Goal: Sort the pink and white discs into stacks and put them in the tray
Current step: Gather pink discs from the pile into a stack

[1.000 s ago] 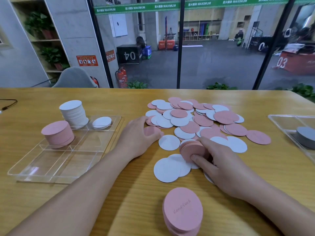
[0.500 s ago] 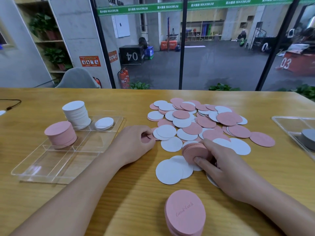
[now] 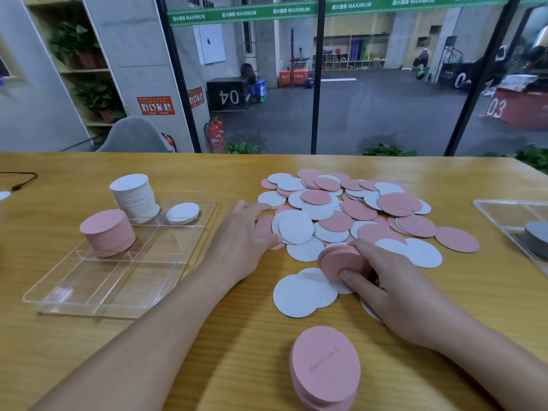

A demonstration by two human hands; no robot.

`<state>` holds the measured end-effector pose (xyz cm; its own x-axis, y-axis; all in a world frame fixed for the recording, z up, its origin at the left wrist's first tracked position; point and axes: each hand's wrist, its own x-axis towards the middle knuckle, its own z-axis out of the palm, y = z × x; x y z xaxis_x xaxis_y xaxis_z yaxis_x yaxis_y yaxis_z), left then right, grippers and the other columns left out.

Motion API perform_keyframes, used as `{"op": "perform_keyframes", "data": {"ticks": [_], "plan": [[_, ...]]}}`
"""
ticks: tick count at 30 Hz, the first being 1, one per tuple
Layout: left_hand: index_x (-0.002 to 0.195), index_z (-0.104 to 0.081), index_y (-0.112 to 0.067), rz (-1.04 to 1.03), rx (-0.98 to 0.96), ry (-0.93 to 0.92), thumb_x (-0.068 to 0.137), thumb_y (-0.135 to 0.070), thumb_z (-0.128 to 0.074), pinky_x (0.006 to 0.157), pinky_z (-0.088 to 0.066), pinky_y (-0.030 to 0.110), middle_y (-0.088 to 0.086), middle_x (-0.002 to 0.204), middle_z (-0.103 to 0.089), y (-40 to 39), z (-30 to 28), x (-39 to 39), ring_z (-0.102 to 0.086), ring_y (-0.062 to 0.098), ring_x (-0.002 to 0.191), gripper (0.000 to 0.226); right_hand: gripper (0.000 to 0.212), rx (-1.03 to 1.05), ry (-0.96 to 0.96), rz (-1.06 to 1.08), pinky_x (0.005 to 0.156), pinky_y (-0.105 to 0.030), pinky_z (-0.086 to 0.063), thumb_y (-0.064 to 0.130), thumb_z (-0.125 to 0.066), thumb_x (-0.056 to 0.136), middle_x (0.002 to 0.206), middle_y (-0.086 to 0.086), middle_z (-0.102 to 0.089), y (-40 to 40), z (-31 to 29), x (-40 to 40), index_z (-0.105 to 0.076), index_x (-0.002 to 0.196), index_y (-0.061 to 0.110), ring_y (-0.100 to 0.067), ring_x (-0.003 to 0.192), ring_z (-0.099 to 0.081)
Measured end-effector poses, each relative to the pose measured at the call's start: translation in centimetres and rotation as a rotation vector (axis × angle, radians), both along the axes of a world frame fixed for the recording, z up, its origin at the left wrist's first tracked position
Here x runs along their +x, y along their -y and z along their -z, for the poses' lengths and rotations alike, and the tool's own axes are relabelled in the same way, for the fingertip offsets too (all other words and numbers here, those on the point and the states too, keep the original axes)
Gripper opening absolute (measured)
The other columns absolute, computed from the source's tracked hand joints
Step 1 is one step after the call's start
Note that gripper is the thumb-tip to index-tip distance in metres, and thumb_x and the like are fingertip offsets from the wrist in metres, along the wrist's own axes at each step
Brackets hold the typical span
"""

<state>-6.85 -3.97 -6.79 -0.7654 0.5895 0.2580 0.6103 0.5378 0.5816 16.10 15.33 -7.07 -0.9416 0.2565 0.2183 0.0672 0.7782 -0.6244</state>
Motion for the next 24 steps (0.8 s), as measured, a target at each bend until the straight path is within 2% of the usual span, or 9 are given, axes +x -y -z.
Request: {"op": "perform_keyframes", "data": {"ticks": [4,6,9,11,14,16,18,21,24], "plan": [[0.109,-0.079,-0.027,-0.075,0.142,0.071,0.100,-0.032,-0.079,0.067,-0.054,0.014,-0.011,0.093,-0.061,0.8,-0.3,-0.8,-0.062,0.007,0.081,0.010,0.021,-0.013,-0.001,-0.007,0.070,-0.032,-0.046,0.036,-0.062,0.106,0.088,0.016,-0.063,0.1,-0.1,0.0,-0.047,0.091,0.040,-0.016,0.076,-0.054],[0.093,-0.077,-0.021,-0.092,0.225,0.088,0.103,-0.028,-0.076,0.058,-0.047,0.017,-0.007,0.079,-0.066,1.3,-0.6,-1.0,-0.060,0.009,0.070,0.012,0.022,-0.001,0.003,-0.006,0.070,-0.032,-0.046,0.037,-0.062,0.106,0.090,0.018,-0.063,0.1,-0.1,0.0,-0.047,0.091,0.042,-0.015,0.077,-0.054],[0.084,-0.072,-0.025,-0.113,0.312,0.078,0.103,-0.032,-0.073,0.065,-0.053,0.038,-0.009,0.069,-0.066,1.7,-1.1,-0.8,-0.059,0.015,0.066,0.020,0.022,0.007,0.002,-0.010,0.064,-0.030,-0.044,0.037,-0.062,0.106,0.087,0.017,-0.062,0.1,-0.1,0.0,-0.046,0.091,0.043,-0.015,0.074,-0.053],[0.085,-0.072,-0.025,-0.063,0.402,0.089,0.103,-0.032,-0.073,0.064,-0.057,0.037,-0.006,0.066,-0.064,1.8,-1.4,-0.2,-0.057,0.021,0.065,0.019,0.018,0.004,0.008,-0.005,0.063,-0.031,-0.045,0.037,-0.062,0.106,0.086,0.015,-0.063,0.1,-0.1,0.0,-0.048,0.094,0.039,-0.016,0.073,-0.054],[0.091,-0.077,-0.023,0.146,0.456,0.151,0.105,-0.021,-0.072,0.058,-0.046,0.032,0.001,0.072,-0.066,1.5,-2.0,1.4,-0.056,0.019,0.060,0.015,0.016,-0.015,0.010,-0.001,0.064,-0.033,-0.046,0.038,-0.062,0.106,0.084,0.013,-0.063,0.0,-0.1,0.0,-0.050,0.095,0.035,-0.015,0.071,-0.054],[0.095,-0.077,-0.017,0.322,0.420,0.201,0.106,-0.010,-0.071,0.059,-0.045,0.026,-0.007,0.073,-0.064,0.9,-1.9,2.7,-0.054,0.011,0.059,0.014,0.017,-0.016,0.009,-0.002,0.065,-0.035,-0.047,0.038,-0.062,0.106,0.085,0.012,-0.063,0.0,0.0,-0.1,-0.051,0.095,0.033,-0.015,0.071,-0.054],[0.097,-0.077,-0.013,0.437,0.367,0.236,0.106,-0.008,-0.071,0.060,-0.049,0.030,-0.006,0.077,-0.066,0.4,-1.3,3.5,-0.056,0.014,0.064,0.012,0.018,0.000,0.008,0.002,0.065,-0.034,-0.047,0.039,-0.062,0.106,0.088,0.016,-0.062,-0.1,0.0,-0.1,-0.048,0.095,0.038,-0.014,0.074,-0.055],[0.101,-0.080,-0.016,0.516,0.324,0.278,0.107,-0.008,-0.070,0.067,-0.055,0.037,0.002,0.083,-0.072,-0.1,-0.7,4.1,-0.062,0.019,0.069,0.013,0.017,0.007,0.005,0.001,0.067,-0.031,-0.048,0.040,-0.061,0.106,0.092,0.023,-0.063,0.0,0.1,-0.1,-0.049,0.101,0.049,-0.008,0.081,-0.059],[0.114,-0.083,-0.015,0.564,0.294,0.340,0.110,-0.002,-0.063,0.081,-0.062,0.039,0.007,0.095,-0.079,-0.5,-0.3,4.4,-0.072,0.032,0.086,0.025,0.013,0.009,0.005,0.005,0.071,-0.035,-0.053,0.040,-0.062,0.105,0.092,0.019,-0.066,0.1,0.1,-0.1,-0.051,0.106,0.046,-0.007,0.084,-0.062]]}}
